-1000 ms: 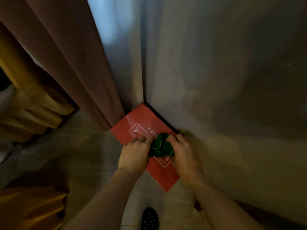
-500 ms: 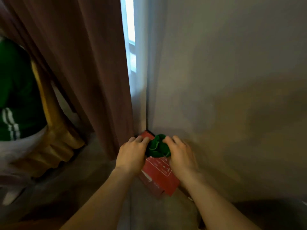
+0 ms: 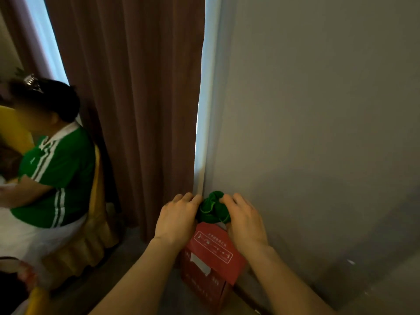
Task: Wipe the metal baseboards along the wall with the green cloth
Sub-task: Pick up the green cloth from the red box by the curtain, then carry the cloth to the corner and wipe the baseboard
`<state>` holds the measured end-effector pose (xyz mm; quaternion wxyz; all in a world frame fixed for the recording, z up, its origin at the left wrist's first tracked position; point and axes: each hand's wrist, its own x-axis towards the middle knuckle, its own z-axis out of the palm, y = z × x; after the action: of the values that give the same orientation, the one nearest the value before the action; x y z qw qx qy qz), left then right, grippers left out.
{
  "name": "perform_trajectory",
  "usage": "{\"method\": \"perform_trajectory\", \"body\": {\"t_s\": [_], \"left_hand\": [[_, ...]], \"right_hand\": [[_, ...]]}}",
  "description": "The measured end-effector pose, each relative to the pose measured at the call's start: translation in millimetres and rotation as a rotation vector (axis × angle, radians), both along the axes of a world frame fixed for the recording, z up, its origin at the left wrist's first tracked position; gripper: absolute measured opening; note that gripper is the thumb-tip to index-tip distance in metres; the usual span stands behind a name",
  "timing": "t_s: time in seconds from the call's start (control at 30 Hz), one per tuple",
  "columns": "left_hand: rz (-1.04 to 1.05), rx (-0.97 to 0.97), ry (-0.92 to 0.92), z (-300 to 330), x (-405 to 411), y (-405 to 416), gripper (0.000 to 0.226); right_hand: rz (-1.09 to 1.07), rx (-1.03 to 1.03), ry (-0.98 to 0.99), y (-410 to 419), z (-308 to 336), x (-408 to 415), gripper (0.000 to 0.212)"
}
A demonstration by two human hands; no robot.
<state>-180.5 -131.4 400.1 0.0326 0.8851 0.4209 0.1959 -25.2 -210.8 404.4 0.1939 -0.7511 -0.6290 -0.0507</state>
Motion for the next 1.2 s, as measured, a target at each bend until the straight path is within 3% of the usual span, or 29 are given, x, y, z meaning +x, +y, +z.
{"method": "perform_trajectory", "body": {"t_s": [0.43, 1.2], "left_hand": [[-0.107, 0.172, -0.062, 109, -16, -59, 0.036], [-0.464, 0.240, -0.097, 160, 238, -200, 0.038]], "right_hand": [[-0.090, 0.164, -0.052, -78, 103, -22, 0.053], [-0.445, 0.284, -0.073, -268, 150, 186, 0.051]]}}
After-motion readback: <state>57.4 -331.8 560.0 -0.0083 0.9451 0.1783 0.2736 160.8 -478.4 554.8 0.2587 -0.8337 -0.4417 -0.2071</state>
